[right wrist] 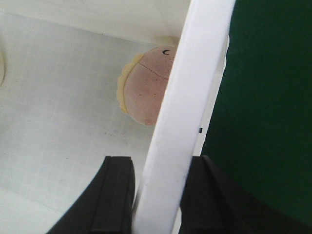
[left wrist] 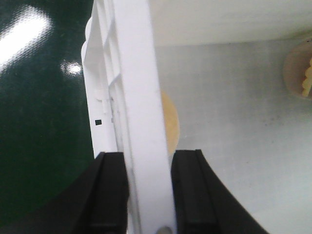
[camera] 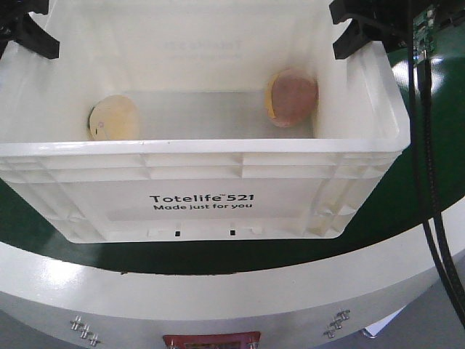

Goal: Place moving items into box and shelve
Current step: 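Lift the crate off the conveyor table with both grippers, then hold the lifted crate steady while the base drives away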

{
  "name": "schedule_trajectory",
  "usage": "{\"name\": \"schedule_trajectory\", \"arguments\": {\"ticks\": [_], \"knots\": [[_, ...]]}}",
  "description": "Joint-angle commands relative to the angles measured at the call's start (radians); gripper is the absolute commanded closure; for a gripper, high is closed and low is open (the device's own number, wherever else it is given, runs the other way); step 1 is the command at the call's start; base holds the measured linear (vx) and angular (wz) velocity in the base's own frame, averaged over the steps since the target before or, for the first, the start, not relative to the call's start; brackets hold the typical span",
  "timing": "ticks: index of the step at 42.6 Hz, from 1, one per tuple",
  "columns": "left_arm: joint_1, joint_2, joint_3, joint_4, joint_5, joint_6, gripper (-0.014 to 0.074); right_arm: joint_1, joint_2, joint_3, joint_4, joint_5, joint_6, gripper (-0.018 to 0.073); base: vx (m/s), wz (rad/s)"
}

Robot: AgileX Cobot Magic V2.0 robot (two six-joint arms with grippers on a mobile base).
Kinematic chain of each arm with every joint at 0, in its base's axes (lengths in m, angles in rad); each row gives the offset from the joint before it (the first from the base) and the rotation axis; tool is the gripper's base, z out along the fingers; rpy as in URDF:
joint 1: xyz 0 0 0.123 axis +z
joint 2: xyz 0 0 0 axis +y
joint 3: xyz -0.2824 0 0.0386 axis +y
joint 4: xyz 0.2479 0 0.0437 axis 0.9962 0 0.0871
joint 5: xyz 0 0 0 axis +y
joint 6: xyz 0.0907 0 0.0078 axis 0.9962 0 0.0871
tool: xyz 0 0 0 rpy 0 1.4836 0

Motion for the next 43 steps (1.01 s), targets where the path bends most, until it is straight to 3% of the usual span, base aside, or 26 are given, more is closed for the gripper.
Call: {"name": "schedule_trajectory", "arguments": {"ticks": [1,19,43], "knots": [[-0.017,-0.052,-0.039,-0.173,-0.097,-0.002,0.0600,0.016,-0.060,-0.039,0.179,-0.085,-0.028,0.0562,-0.05,0.00],[-0.017,-0.052,-0.039,-0.172,-0.097,-0.002,0.0600,0.016,-0.060,-0.039,0.179,-0.085,-0.028,0.0562,-0.11,0.06],[-0.017,-0.052,-0.039,-0.172,-0.097,-0.002,0.0601,0.016,-0.060,-0.039,0.179,-0.085,-0.028,0.0562,-0.12,0.43]]}}
